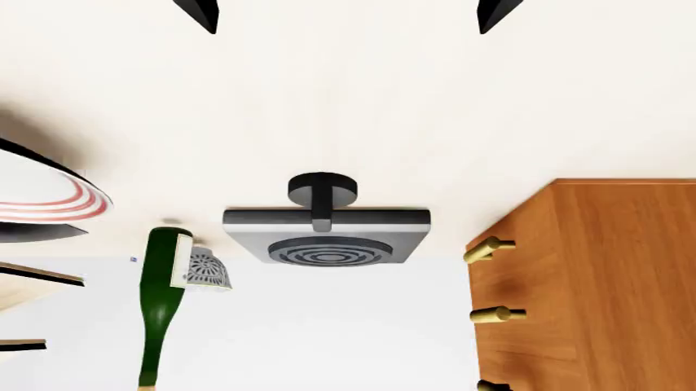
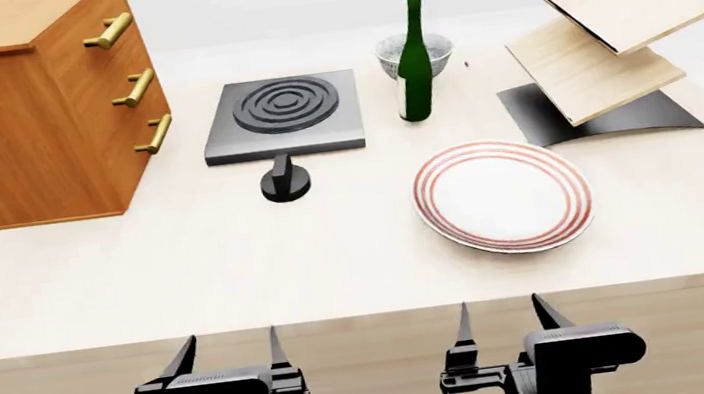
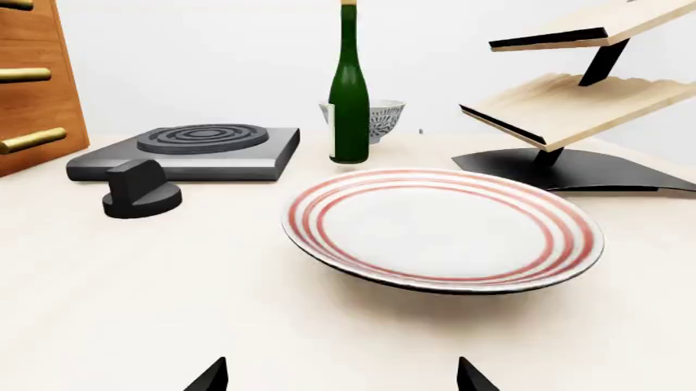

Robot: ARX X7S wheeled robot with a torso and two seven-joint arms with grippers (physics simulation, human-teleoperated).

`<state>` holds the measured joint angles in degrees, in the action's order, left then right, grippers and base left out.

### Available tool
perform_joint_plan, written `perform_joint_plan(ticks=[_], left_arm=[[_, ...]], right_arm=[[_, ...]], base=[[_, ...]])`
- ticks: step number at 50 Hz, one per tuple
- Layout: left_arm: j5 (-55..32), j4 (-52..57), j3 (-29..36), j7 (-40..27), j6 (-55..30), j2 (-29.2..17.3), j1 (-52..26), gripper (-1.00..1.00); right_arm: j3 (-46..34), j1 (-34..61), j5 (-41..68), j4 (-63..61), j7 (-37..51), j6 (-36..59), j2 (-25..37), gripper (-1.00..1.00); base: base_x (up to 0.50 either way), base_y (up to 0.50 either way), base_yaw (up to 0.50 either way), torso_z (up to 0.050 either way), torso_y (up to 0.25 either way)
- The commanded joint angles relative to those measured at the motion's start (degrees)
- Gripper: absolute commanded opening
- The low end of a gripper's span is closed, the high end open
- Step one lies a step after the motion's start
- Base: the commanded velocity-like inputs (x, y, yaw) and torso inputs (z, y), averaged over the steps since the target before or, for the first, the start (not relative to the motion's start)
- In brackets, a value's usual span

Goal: Turn on the stove.

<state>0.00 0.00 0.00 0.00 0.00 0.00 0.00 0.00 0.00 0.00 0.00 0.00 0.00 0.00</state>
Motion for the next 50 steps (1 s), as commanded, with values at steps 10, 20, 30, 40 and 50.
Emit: perform_joint_plan(ticks=[10, 20, 30, 40, 50], left_arm=[[-5.13, 0.46, 0.57, -3.94, 1.08, -1.82, 0.58, 1.0], [-11.31, 19.89, 0.45, -5.07, -20.64, -8.03, -4.9, 1.0], [-18.07, 44.35, -4.99, -7.35, -53.9, -8.62, -12.88, 1.0], [-17.99, 43.73, -4.43, -7.64, -52.67, -9.11, -12.38, 1.0], [-18.42, 43.75, -4.39, -8.06, -52.5, -9.4, -12.33, 1.0]], right_arm=[[-2.38, -0.6, 2.78, -1.1, 3.26, 2.54, 2.34, 1.0], [-1.36, 2.91, 8.26, -20.92, 8.15, 25.26, 5.71, 1.0], [1.02, 11.21, 12.98, -47.6, 9.9, 55.35, 6.67, 1.0], [3.1, 10.14, 15.83, -47.75, 8.64, 52.59, 6.06, 1.0], [3.08, 9.96, 16.73, -47.72, 9.18, 52.56, 6.54, 1.0]], base=[[0.0, 0.0, 0.0, 0.0, 0.0], [0.0, 0.0, 0.0, 0.0, 0.0], [0.0, 0.0, 0.0, 0.0, 0.0], [0.16, 0.0, 0.0, 0.0, 0.0], [0.5, 0.0, 0.0, 0.0, 0.0]])
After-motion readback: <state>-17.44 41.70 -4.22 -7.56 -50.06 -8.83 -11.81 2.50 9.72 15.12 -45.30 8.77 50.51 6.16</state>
